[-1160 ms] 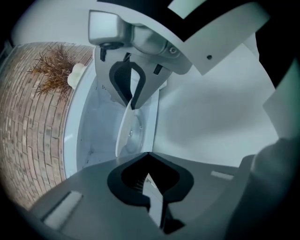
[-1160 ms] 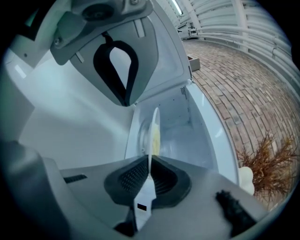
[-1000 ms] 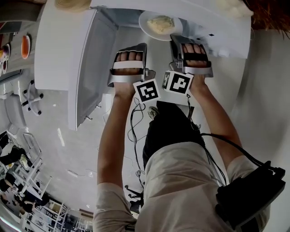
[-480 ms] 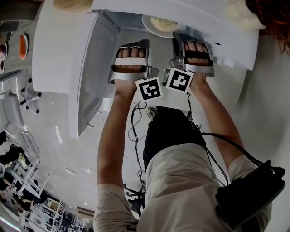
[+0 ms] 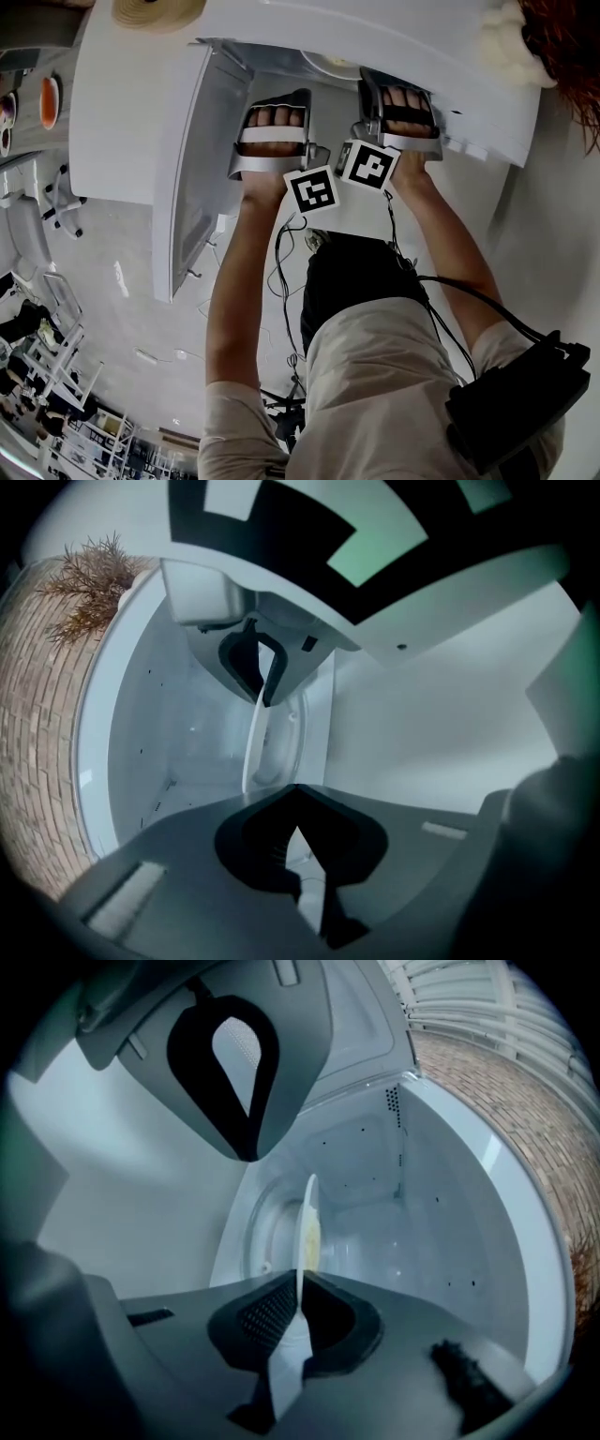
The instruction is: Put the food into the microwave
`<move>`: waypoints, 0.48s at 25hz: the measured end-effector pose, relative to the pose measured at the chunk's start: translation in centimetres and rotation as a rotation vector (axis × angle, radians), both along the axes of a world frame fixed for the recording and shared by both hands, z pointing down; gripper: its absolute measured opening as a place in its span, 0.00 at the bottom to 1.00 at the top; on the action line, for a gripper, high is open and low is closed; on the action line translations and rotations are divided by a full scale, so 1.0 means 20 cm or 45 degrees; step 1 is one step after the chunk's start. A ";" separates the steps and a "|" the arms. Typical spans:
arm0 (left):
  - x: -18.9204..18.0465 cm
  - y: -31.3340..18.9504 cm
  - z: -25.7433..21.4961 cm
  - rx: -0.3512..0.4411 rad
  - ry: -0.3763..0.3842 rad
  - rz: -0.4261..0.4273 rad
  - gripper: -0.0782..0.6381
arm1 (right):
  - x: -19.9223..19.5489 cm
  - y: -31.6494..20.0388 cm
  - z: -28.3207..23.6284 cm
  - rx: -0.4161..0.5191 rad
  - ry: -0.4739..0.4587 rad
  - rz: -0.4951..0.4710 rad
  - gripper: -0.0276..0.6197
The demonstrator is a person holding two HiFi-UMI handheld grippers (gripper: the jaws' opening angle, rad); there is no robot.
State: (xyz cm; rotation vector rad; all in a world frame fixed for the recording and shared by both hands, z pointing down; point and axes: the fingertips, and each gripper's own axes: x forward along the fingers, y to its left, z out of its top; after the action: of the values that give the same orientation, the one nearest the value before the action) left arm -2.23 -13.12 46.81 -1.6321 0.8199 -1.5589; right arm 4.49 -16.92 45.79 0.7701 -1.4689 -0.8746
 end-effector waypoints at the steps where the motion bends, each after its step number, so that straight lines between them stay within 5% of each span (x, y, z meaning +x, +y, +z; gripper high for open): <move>1: 0.00 -0.01 0.01 -0.002 -0.002 0.002 0.12 | 0.00 -0.01 0.01 -0.001 0.003 0.003 0.07; 12: 0.02 -0.05 0.04 -0.034 0.016 -0.010 0.12 | -0.01 -0.10 0.05 0.006 0.049 0.011 0.07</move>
State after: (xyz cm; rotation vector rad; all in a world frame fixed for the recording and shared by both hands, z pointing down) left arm -1.87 -14.06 47.71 -1.6613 0.8160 -1.5729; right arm 4.36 -18.89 46.79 0.7584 -1.4294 -0.8818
